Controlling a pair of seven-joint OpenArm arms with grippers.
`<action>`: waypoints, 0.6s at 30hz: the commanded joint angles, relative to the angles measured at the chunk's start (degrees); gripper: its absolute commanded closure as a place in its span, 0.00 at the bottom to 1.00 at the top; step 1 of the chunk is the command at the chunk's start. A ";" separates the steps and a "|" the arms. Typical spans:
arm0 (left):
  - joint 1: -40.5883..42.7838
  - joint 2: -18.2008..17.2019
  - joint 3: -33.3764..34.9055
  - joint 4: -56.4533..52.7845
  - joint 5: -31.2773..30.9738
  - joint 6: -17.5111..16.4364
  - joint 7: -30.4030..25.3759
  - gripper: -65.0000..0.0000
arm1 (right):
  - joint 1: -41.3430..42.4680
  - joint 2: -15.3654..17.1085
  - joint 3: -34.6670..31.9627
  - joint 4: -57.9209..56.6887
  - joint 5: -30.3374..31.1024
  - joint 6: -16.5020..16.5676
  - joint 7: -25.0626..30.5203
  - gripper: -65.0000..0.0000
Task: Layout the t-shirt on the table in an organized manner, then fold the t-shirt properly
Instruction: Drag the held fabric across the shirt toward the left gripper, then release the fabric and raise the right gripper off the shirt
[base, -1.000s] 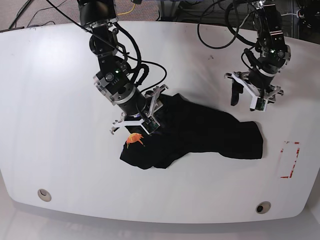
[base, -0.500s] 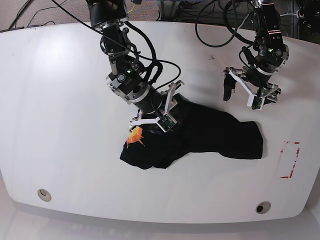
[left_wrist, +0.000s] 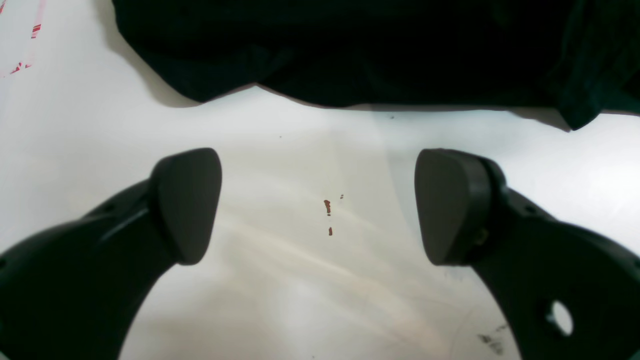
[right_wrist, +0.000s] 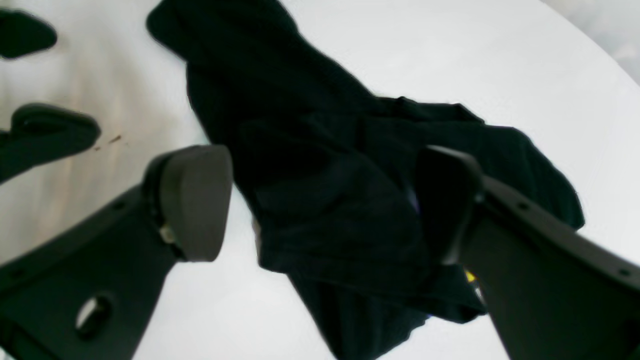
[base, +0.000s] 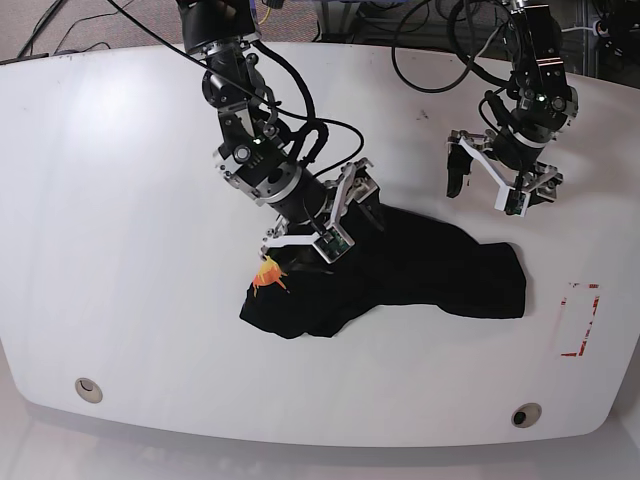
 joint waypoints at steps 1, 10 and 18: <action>-0.06 -0.73 0.12 0.99 -0.69 0.09 -1.29 0.11 | 0.24 0.00 -1.68 -1.23 -0.99 0.26 1.68 0.17; 0.75 -1.84 0.60 0.57 -1.02 -0.06 -4.28 0.40 | -1.92 1.66 -6.71 -7.76 -3.98 0.75 2.20 0.21; 1.01 -0.99 0.66 0.24 -1.56 -0.75 -7.47 0.73 | -4.47 3.98 -15.01 -9.55 -7.32 1.71 3.48 0.19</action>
